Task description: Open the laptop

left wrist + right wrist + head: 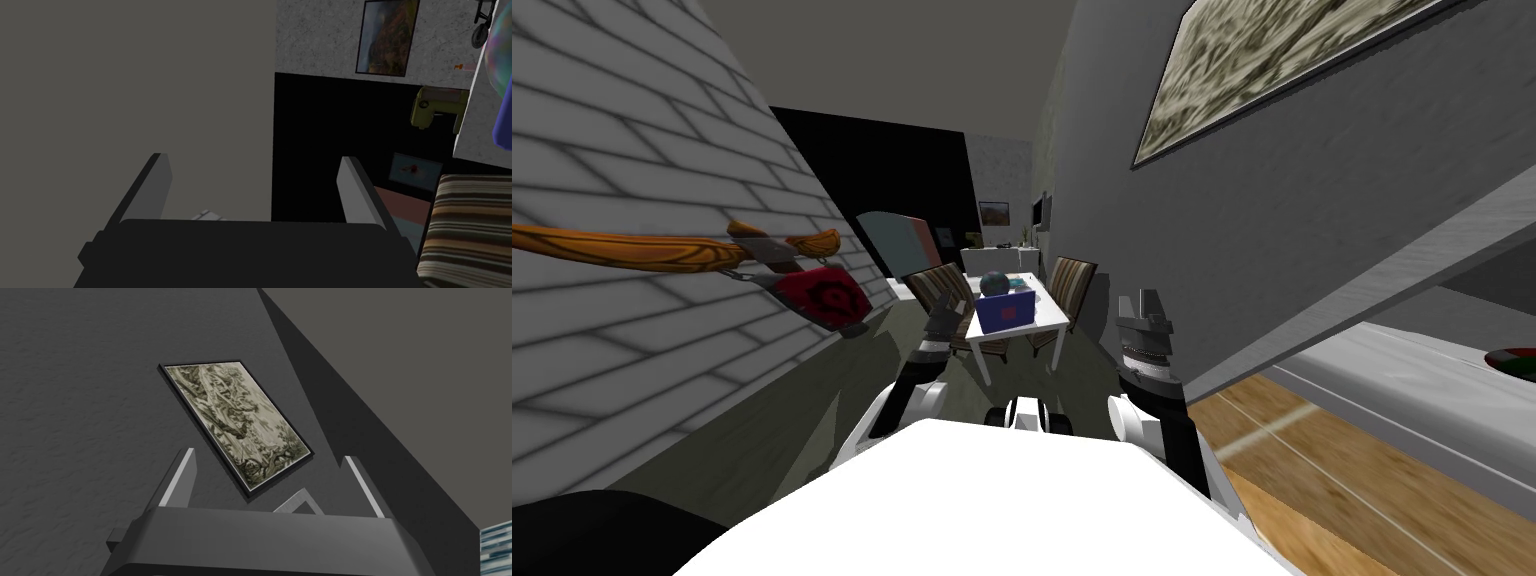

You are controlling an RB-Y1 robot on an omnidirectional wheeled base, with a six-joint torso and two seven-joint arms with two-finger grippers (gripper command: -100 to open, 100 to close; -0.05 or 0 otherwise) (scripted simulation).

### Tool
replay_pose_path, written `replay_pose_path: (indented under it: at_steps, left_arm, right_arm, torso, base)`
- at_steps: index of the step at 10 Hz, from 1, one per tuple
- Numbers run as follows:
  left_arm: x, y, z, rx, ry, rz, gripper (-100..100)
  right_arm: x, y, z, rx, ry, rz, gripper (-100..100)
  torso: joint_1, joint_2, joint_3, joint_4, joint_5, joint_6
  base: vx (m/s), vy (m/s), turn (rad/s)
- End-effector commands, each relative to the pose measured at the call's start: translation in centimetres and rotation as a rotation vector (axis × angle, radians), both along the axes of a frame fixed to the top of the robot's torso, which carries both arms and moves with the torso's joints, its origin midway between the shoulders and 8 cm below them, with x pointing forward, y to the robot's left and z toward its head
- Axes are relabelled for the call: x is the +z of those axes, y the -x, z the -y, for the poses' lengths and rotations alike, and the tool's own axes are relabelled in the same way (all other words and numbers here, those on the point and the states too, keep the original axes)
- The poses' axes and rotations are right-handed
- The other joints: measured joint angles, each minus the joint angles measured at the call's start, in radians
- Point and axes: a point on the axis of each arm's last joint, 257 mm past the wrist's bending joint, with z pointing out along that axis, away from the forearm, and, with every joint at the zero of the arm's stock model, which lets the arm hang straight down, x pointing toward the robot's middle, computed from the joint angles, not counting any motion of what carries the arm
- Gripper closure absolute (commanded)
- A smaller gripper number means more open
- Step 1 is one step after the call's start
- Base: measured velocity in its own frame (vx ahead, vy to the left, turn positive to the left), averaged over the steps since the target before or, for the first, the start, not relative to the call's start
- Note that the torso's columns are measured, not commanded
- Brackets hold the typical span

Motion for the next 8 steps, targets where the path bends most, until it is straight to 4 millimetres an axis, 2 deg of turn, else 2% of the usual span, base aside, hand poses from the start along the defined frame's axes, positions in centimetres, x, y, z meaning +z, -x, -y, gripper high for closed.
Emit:
replay_pose_path:
  at_steps: [1, 8]
  left_arm:
    - [-1.5, -1.0, -0.8, 0.03, -0.008, -0.059, -100]
    - [-5.3, -2.9, -2.6, 0.094, -0.06, -0.206, -100]
  right_arm:
    - [0.0, 0.0, 0.0, 0.0, 0.0, 0.0, 0]
    - [0.0, 0.0, 0.0, 0.0, 0.0, 0.0, 0]
  torso:
    - [0.0, 0.0, 0.0, 0.0, 0.0, 0.0]
    - [0.0, -0.001, 0.0, 0.0, 0.0, 0.0]
  base:
    - [0.034, -0.02, -0.011]
    - [0.03, -0.017, -0.011]
